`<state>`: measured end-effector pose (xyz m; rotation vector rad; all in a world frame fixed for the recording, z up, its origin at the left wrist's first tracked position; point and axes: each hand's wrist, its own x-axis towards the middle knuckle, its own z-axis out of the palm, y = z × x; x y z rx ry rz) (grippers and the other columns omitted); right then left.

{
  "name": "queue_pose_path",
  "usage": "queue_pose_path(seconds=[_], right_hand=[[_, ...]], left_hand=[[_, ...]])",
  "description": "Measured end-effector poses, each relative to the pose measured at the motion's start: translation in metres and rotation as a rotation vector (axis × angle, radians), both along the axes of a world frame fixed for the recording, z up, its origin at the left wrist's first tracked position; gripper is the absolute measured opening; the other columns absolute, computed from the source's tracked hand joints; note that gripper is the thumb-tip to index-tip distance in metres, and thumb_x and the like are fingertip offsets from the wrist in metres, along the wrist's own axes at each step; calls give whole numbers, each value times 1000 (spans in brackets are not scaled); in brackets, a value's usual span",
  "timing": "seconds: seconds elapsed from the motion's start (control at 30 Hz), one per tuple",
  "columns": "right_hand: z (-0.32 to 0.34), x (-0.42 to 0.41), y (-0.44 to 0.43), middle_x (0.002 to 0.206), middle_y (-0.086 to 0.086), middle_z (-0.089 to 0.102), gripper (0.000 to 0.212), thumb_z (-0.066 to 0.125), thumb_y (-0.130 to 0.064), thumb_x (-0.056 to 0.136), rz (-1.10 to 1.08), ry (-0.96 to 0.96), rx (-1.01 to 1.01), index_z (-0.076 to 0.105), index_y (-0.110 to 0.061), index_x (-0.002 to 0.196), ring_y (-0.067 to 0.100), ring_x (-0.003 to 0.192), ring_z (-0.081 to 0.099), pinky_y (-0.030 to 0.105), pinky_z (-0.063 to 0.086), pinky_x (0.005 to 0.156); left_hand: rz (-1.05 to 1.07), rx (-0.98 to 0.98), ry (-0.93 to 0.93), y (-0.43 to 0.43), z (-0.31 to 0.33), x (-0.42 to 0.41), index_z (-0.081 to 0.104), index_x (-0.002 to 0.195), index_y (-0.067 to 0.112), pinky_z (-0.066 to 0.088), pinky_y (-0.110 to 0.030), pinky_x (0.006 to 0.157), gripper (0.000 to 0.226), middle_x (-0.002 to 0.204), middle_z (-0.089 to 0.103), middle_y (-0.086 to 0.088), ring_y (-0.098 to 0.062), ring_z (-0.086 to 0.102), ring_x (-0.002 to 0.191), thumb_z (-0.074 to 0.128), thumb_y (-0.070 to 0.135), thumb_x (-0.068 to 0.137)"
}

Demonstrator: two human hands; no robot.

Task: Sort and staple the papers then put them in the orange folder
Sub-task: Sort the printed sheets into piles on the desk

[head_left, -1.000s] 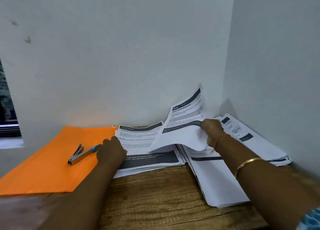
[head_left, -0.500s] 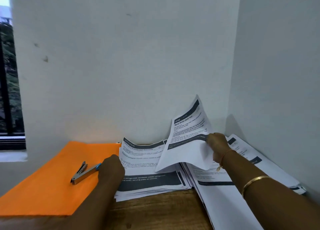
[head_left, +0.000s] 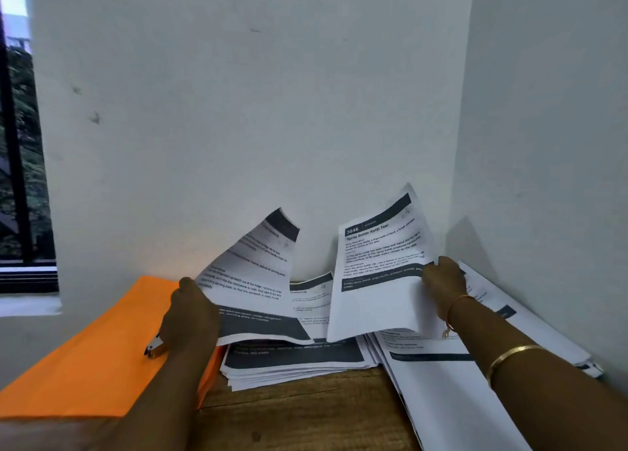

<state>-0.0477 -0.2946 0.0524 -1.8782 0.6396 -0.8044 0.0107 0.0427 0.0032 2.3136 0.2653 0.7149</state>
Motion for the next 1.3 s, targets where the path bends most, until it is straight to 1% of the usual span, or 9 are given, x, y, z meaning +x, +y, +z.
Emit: queue_pose_path(seconds=[0.23,0.37,0.5,0.63,0.7,0.9,1.03,1.17,1.3], right_hand=[[-4,-3,-5,92,16,54,10,43,-5,94,10,29,-53,53,-3,94,29,83,49,28,35,71],[-12,-1,-4,92,18,56,17,43,-5,94,58,103,-29,54,-2,81,30,84,50,30,37,73],[-20,3,-6,114,26,60,16,44,-3,95,105,162,49,58,5,98,29,90,49,31,37,78],[-29,-1,-11,126,31,52,31,45,1,92,155,185,130,52,14,119,24,90,41,31,34,77],[-31,-1,-10,127,29,52,25,47,2,92,183,189,186,54,10,116,24,93,43,31,35,79],[-38,1,-6,118,26,59,18,54,0,90,262,155,306,61,6,105,34,101,54,40,42,86],[-35,-1,7,109,24,66,23,52,-1,92,382,122,364,62,7,112,42,104,59,47,47,91],[-30,-4,17,99,20,71,27,51,-21,96,475,56,445,68,-1,103,35,86,65,41,52,79],[-30,-3,17,103,13,72,54,41,-58,93,589,56,529,68,-15,110,32,100,66,43,48,95]], left_hand=[[9,-136,22,4,2,4,44,115,-5,42,-43,74,26,115,53,-28,-47,53,102,46,6,92],[-60,-289,92,6,3,10,45,115,-5,40,-38,70,27,113,55,-26,-43,54,100,49,6,90],[-174,-361,133,2,-1,16,54,102,-8,37,-33,61,20,104,60,-27,-38,54,82,49,5,87],[-273,-393,139,-10,0,9,56,94,-9,34,-33,55,18,103,56,-33,-34,48,71,44,2,87],[-343,-410,129,-17,1,5,58,92,-7,28,-29,53,24,99,57,-31,-26,43,66,43,10,86],[-496,-370,181,-45,-3,-3,52,99,11,34,-30,61,11,94,52,-4,-18,48,78,43,17,97],[-557,-361,221,-62,-7,-8,52,103,15,38,-29,72,10,103,55,-3,-19,50,90,47,22,96],[-593,-471,294,-72,-11,-13,52,118,12,47,-32,82,25,117,59,-7,-23,57,102,51,19,94],[-587,-499,332,-75,-14,-16,50,120,12,48,-31,79,28,120,60,-9,-23,58,101,54,16,93]])
